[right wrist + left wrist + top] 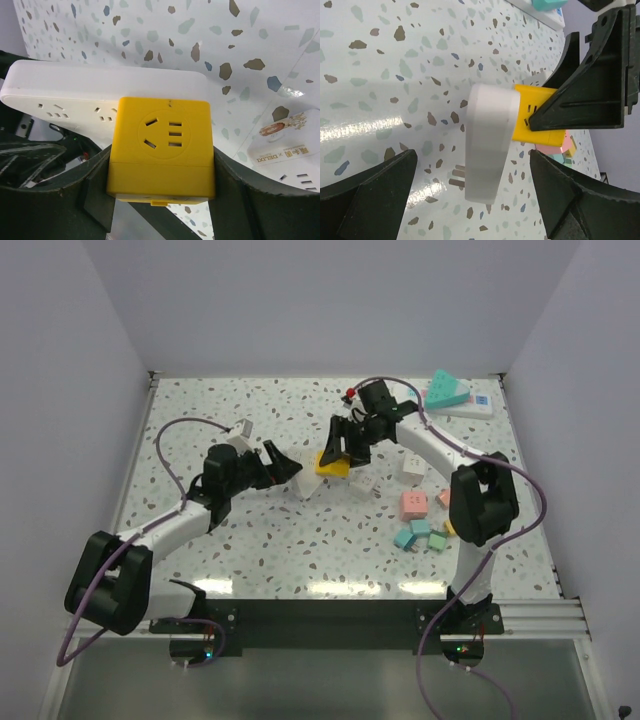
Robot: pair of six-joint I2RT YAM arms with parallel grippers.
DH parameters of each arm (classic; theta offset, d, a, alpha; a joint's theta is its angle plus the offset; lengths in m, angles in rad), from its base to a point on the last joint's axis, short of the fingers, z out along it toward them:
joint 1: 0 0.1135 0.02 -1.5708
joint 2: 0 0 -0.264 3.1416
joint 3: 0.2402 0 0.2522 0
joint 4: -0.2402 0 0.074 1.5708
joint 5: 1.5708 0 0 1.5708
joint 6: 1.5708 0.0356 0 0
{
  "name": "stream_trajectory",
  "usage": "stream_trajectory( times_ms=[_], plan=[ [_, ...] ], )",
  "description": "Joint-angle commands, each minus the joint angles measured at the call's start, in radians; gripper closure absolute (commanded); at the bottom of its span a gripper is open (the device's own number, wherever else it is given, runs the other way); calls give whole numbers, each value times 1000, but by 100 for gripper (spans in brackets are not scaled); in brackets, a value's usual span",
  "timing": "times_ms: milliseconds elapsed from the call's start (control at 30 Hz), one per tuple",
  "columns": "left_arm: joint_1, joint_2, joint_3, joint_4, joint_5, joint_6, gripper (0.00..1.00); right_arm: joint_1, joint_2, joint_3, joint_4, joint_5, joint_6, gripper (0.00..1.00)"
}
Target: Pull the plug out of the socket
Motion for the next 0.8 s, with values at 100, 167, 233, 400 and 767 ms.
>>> stream_trajectory(
  times_ms=[100, 167, 233, 400, 767],
  plan=[
    [-11, -7, -30, 157, -10, -12, 0, -2, -38, 26, 118, -138, 120, 100],
    [-14, 18, -23, 178, 2, -10, 0, 0, -41, 19, 125, -149, 125, 100],
    [-25, 48, -15, 211, 16, -10, 0, 0, -42, 14, 125, -158, 122, 100],
    [-46, 114, 20, 260, 62, -7, 19, 2, -47, 8, 135, -190, 134, 100],
    [-62, 157, 59, 154, 21, 22, 100, 6, -47, 15, 91, -169, 134, 100]
  ],
)
